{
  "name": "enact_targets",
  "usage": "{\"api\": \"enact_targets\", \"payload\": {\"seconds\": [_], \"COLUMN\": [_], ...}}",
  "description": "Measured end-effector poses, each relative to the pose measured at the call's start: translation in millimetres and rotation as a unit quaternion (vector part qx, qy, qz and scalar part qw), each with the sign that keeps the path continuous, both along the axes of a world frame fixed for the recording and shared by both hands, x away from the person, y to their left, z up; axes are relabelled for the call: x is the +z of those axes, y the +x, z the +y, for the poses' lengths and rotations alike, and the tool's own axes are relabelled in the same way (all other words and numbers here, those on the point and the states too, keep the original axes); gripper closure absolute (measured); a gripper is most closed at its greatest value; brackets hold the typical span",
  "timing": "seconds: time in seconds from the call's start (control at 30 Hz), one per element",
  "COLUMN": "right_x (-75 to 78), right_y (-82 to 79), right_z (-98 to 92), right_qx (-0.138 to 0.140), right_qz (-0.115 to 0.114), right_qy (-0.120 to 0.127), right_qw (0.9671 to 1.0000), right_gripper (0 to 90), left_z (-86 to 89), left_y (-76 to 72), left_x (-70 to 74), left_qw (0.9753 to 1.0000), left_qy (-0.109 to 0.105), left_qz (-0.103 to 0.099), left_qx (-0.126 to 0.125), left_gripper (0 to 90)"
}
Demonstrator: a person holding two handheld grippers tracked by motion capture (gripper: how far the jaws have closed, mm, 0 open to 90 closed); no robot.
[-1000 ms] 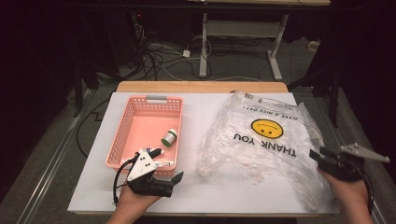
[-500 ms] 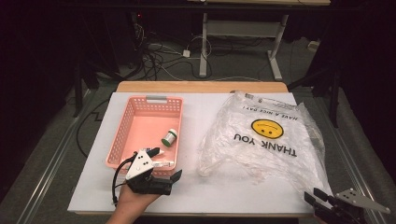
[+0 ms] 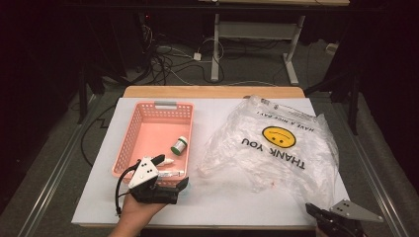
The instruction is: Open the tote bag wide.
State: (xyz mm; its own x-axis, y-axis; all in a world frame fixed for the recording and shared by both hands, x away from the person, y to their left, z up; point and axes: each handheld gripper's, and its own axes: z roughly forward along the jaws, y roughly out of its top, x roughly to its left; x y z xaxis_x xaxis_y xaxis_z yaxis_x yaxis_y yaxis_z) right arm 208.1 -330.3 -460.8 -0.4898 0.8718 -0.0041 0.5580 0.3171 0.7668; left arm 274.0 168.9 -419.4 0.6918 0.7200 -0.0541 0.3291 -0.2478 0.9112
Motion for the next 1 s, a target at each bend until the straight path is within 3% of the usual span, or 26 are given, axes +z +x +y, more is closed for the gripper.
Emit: {"api": "enact_targets", "payload": {"seconds": [0.1, 0.13, 0.33, 0.47, 0.5, 0.57, 0.63, 0.73, 0.93, 1.0], "right_x": [0.7, 0.6, -6.0, -7.5, -7.4, -4.2, -1.9, 6.9, 22.6, 26.7], "right_y": [1.7, 3.2, 5.1, 6.2, 6.4, 4.7, 3.3, 0.0, 9.4, 16.2], "right_z": [13.5, 23.3, 47.3, 53.9, 54.8, 52.4, 50.9, 44.5, 23.3, 20.1], "right_qx": [0.019, 0.038, 0.082, 0.094, 0.095, 0.095, 0.093, 0.088, 0.045, 0.038], "right_qz": [-0.002, -0.001, 0.02, 0.023, 0.021, 0.013, 0.009, -0.015, -0.052, -0.065], "right_qy": [0.004, 0.006, 0.01, 0.007, 0.006, 0.016, 0.024, 0.045, 0.088, 0.084], "right_qw": [0.9998, 0.9993, 0.9964, 0.9953, 0.9952, 0.9952, 0.9953, 0.9949, 0.9938, 0.9936], "right_gripper": [89.1, 89.2, 89.2, 89.2, 89.1, 77.8, 73.9, 62.2, 47.2, 42.5], "left_z": [2.1, 3.2, 9.8, 13.5, 14.0, 15.5, 17.6, 19.4, 27.1, 30.1], "left_y": [1.1, 1.3, 3.4, 4.4, 4.5, 5.1, 6.4, 7.7, 11.1, 12.3], "left_x": [0.9, 1.2, 1.7, 1.5, 1.5, 1.4, 0.8, 0.5, 0.6, 0.6], "left_qw": [1.0, 1.0, 0.9998, 0.9995, 0.9994, 0.9992, 0.999, 0.9987, 0.9978, 0.9974], "left_qy": [-0.004, -0.006, -0.012, -0.019, -0.02, -0.022, -0.023, -0.018, -0.014, -0.014], "left_qz": [0.0, 0.0, 0.001, 0.004, 0.005, 0.008, 0.014, 0.017, 0.023, 0.025], "left_qx": [0.004, 0.006, 0.016, 0.025, 0.027, 0.031, 0.037, 0.043, 0.061, 0.067], "left_gripper": [0.0, 0.0, 0.0, 0.0, 0.0, 0.0, 0.0, 0.0, 0.0, 0.0]}}
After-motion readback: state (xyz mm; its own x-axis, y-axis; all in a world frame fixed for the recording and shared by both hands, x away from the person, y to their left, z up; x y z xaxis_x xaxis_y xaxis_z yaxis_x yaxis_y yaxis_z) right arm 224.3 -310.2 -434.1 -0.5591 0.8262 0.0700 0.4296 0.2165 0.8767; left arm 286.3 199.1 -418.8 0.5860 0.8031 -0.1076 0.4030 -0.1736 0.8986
